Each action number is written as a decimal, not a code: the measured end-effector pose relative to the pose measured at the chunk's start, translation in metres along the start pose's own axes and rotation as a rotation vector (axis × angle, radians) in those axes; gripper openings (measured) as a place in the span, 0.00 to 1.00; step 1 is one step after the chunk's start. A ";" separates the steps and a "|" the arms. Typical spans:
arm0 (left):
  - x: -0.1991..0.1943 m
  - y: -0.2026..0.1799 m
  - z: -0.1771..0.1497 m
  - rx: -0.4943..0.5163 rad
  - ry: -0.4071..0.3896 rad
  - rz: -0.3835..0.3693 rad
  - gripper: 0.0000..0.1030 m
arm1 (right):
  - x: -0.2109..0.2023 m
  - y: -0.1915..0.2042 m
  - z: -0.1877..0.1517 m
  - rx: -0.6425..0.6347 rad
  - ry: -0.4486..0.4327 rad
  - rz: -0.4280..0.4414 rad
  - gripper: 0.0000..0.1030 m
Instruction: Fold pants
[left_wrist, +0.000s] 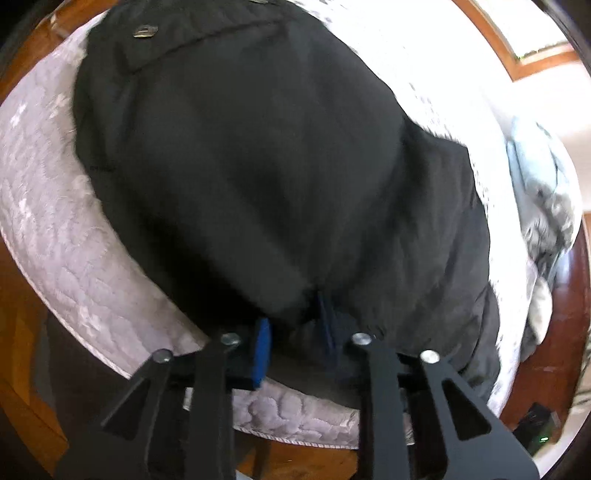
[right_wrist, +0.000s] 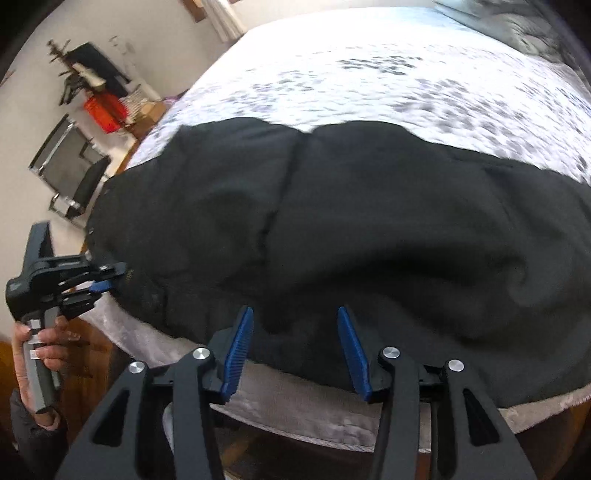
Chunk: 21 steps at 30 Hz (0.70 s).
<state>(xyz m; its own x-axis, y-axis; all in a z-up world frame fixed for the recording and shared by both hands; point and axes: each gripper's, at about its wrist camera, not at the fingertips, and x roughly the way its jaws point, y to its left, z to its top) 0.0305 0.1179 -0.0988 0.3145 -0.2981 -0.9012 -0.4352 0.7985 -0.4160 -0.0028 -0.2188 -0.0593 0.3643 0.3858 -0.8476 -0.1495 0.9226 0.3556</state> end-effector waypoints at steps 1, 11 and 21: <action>0.002 -0.005 -0.002 0.021 -0.013 0.027 0.26 | 0.003 0.009 0.001 -0.028 0.003 -0.008 0.47; -0.004 -0.004 0.003 0.047 -0.025 0.021 0.02 | 0.021 0.015 0.005 -0.034 0.062 -0.115 0.47; -0.016 -0.023 -0.041 0.140 -0.166 0.170 0.02 | 0.033 0.006 0.009 -0.016 0.082 -0.125 0.47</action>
<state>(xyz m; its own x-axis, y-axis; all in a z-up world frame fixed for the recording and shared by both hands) 0.0005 0.0824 -0.0794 0.3862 -0.0725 -0.9196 -0.3761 0.8979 -0.2288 0.0166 -0.2000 -0.0819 0.3048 0.2660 -0.9145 -0.1223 0.9632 0.2394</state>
